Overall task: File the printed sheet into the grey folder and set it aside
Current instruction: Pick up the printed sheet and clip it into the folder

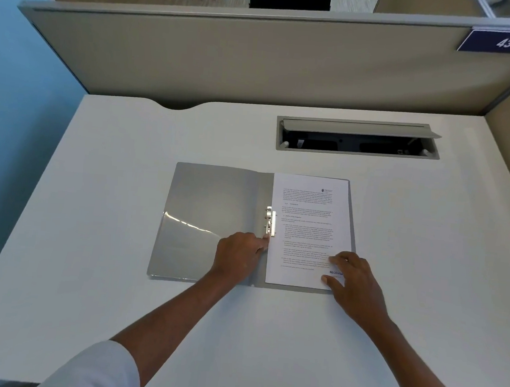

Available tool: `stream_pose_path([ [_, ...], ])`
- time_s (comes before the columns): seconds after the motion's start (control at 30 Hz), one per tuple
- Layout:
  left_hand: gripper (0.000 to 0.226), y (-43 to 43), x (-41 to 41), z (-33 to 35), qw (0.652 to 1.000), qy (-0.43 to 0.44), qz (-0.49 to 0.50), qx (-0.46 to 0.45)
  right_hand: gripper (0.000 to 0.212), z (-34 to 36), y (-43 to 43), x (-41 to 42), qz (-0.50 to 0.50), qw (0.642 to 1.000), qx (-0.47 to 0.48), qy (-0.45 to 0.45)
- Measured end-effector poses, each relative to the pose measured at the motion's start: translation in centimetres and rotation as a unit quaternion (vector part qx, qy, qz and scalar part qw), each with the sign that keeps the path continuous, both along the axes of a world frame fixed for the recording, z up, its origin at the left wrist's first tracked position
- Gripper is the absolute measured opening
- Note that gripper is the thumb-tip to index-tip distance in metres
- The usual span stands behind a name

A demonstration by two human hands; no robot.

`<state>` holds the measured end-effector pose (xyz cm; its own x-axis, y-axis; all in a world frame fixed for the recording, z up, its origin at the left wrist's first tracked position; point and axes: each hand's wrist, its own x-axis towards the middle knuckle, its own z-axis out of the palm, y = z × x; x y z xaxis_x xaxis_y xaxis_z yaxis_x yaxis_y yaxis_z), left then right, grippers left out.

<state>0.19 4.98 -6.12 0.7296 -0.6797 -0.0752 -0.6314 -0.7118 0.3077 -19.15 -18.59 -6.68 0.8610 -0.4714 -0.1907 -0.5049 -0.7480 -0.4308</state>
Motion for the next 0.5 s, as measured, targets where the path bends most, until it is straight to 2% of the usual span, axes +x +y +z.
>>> stream_pose_path([
  [0.17, 0.038, -1.1, -0.4, 0.0, 0.993, -0.013, -0.013, 0.119, 0.046, -0.3, 0.1, -0.1, 0.001, 1.0, -0.006, -0.003],
  [0.33, 0.026, -1.6, -0.1, 0.8, 0.99, -0.023, -0.043, 0.134, 0.047, -0.6, 0.0, -0.2, 0.005, 1.0, -0.012, -0.003],
  [0.5, 0.028, -1.3, 0.3, 1.2, 0.992, -0.013, -0.05, 0.118, 0.049, -0.7, 0.3, -0.3, 0.006, 1.0, -0.017, -0.001],
])
